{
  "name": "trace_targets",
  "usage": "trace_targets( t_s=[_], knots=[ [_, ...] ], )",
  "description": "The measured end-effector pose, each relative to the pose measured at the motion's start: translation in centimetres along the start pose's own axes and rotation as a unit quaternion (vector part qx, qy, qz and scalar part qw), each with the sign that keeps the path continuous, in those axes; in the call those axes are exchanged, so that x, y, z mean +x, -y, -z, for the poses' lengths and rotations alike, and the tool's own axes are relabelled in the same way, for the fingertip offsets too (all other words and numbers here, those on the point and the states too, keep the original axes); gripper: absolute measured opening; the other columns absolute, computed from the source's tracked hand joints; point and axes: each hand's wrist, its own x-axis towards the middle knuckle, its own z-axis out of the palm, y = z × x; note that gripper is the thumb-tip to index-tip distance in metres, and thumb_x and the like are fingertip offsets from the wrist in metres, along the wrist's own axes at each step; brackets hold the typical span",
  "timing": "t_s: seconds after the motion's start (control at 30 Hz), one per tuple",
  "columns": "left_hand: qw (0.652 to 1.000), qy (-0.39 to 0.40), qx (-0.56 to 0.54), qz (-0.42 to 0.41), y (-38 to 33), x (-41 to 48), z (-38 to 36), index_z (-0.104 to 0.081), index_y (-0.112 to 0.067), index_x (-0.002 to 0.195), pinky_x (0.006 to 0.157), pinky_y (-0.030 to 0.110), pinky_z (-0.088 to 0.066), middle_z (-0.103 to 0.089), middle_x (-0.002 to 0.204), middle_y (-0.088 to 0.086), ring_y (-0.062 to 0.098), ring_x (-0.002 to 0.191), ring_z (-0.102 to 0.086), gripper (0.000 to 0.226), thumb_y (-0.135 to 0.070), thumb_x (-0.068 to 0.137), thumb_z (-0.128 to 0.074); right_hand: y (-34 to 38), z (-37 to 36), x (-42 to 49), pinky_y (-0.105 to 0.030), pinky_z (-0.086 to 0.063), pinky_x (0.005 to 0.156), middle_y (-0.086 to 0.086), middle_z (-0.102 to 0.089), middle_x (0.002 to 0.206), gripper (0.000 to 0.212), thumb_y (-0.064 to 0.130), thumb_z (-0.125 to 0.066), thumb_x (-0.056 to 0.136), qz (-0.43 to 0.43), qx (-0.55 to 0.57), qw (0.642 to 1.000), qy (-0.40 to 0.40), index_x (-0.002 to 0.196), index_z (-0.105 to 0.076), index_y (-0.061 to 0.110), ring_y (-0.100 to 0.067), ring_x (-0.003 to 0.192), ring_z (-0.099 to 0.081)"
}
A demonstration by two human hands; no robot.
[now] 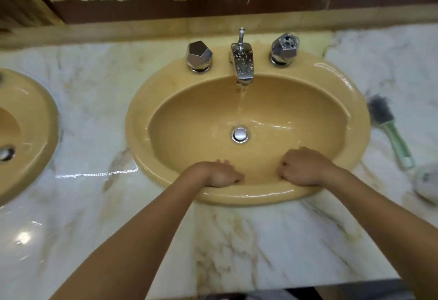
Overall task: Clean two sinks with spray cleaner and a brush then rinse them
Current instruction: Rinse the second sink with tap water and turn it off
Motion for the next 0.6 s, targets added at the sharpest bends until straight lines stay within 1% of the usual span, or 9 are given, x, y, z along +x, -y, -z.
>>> trace_targets(
  t_s=[0.1,0.17,0.27,0.33,0.4,0.47,0.5,0.53,0.6],
  knots=[
    [0.996,0.025,-0.055,-0.067,-2.4,-0.3,-0.4,-0.038,-0.015,0.151,0.112,0.029,-0.02,-0.03,0.162,0.006,0.023,0.15,-0.025,0.051,-0.039,0.111,-0.018,2.5,-0.6,-2.0,-0.04,-0.041,0.102,0.005,-0.055,0.143,0.048,0.049,-0.022,0.104,0.084,0.013,0.992,0.094,0.136,-0.054,0.033,-0.024,0.124,-0.052],
    [0.998,0.027,-0.039,-0.035,0.1,0.2,-0.2,-0.028,-0.021,0.157,0.12,0.037,-0.01,-0.019,0.167,0.002,0.021,0.155,-0.012,0.058,-0.051,0.108,-0.02,3.2,-0.4,-3.3,-0.042,-0.037,0.108,0.01,-0.05,0.148,0.05,0.051,-0.014,0.105,0.124,0.039,0.986,0.108,0.142,-0.045,0.039,-0.024,0.131,-0.047],
    [0.975,-0.085,0.166,0.122,6.6,0.4,1.0,-0.002,-0.022,0.163,0.125,0.044,0.009,0.015,0.169,-0.001,0.018,0.155,0.016,0.075,-0.063,0.103,-0.021,-2.9,0.8,-1.2,-0.046,-0.019,0.118,0.004,-0.037,0.156,0.056,0.056,-0.012,0.099,0.061,-0.114,0.991,0.043,0.137,-0.047,0.035,-0.022,0.144,-0.03],
    [0.945,-0.149,0.257,0.141,8.5,0.5,1.6,0.002,-0.019,0.162,0.124,0.043,0.012,0.019,0.168,0.0,0.018,0.154,0.019,0.077,-0.061,0.103,-0.023,-6.9,1.9,0.4,-0.047,-0.001,0.122,0.0,-0.017,0.164,0.066,0.061,-0.017,0.09,0.023,-0.206,0.977,-0.039,0.143,-0.042,0.03,-0.02,0.152,-0.006],
    [0.958,-0.193,0.177,0.115,7.7,1.5,2.0,-0.007,-0.012,0.162,0.125,0.044,0.008,0.013,0.169,0.006,0.022,0.156,0.012,0.077,-0.057,0.104,-0.031,-8.5,2.8,1.6,-0.044,0.014,0.122,-0.002,0.003,0.168,0.071,0.058,-0.029,0.091,0.024,-0.258,0.963,-0.078,0.154,-0.03,0.025,-0.017,0.153,0.013],
    [0.963,-0.227,-0.131,0.069,4.8,2.6,2.8,-0.04,-0.006,0.15,0.118,0.04,-0.022,-0.024,0.165,0.016,0.027,0.147,-0.031,0.063,-0.051,0.106,-0.036,-8.2,3.0,2.3,-0.045,0.019,0.121,-0.003,0.015,0.167,0.075,0.053,-0.033,0.093,0.026,-0.286,0.949,-0.131,0.159,-0.018,0.021,-0.016,0.151,0.021],
    [0.904,-0.231,-0.356,0.046,3.0,3.0,3.3,-0.056,-0.007,0.137,0.105,0.036,-0.037,-0.047,0.151,0.016,0.026,0.126,-0.051,0.054,-0.048,0.107,-0.037,-8.0,3.1,2.6,-0.047,0.018,0.121,-0.004,0.019,0.166,0.075,0.049,-0.031,0.093,0.024,-0.3,0.939,-0.166,0.16,-0.015,0.019,-0.017,0.151,0.023],
    [0.795,-0.21,-0.57,0.01,1.1,3.5,4.0,-0.061,-0.008,0.127,0.097,0.034,-0.042,-0.059,0.136,0.013,0.023,0.112,-0.058,0.048,-0.044,0.108,-0.037,-7.8,2.9,3.0,-0.048,0.018,0.12,-0.004,0.022,0.165,0.073,0.045,-0.03,0.094,0.023,-0.312,0.93,-0.192,0.161,-0.013,0.018,-0.018,0.151,0.024],
    [0.525,-0.148,-0.833,-0.091,-1.7,4.1,5.7,-0.057,-0.001,0.129,0.107,0.038,-0.044,-0.059,0.137,0.017,0.029,0.124,-0.058,0.049,-0.036,0.11,-0.031,-7.6,2.7,3.4,-0.05,0.018,0.12,-0.007,0.026,0.163,0.07,0.041,-0.028,0.096,0.02,-0.321,0.924,-0.208,0.16,-0.012,0.017,-0.021,0.15,0.026]
  ],
)
